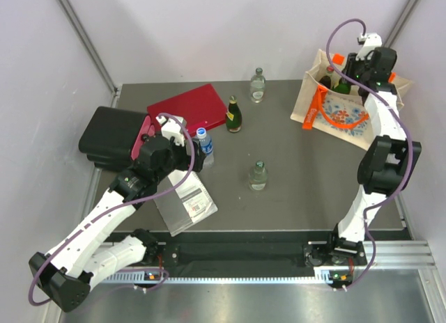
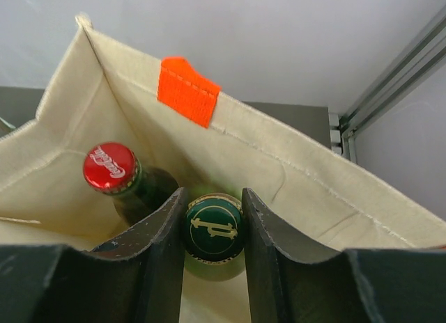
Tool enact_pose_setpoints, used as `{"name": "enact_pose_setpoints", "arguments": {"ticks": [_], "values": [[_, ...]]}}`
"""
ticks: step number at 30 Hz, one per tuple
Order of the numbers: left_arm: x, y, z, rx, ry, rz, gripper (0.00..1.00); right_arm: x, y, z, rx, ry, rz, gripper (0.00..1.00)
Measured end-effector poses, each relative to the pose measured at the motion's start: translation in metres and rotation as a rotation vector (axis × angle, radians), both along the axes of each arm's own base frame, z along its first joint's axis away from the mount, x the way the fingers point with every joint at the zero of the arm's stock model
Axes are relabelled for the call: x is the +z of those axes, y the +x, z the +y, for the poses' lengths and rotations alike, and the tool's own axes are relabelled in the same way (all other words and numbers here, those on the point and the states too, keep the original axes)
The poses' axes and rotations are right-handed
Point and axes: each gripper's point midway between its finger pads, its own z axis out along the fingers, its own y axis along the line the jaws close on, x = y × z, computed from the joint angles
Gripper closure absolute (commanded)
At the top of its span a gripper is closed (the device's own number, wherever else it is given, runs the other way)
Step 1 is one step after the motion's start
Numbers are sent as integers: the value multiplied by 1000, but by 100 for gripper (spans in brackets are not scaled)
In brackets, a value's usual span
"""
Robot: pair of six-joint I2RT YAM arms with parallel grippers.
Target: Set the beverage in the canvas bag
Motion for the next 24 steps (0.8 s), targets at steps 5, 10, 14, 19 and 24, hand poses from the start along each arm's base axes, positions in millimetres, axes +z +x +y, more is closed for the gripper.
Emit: {"name": "enact_pose_setpoints", "arguments": {"ticks": [5, 10, 14, 19, 24], "values": [[0, 0, 0, 0, 0, 0, 6, -32, -1, 1, 21, -14, 18, 100], [0, 0, 0, 0, 0, 0, 6, -49, -3, 1, 33, -2, 46, 100], [0, 0, 0, 1, 0, 0, 6, -46, 2, 1, 42, 2, 20, 100], [0, 0, 0, 1, 1, 0, 6, -54, 8, -1, 49, 4, 13, 100], [0, 0, 0, 1, 1, 0, 6, -81, 9, 1, 61, 18, 69, 100]]}}
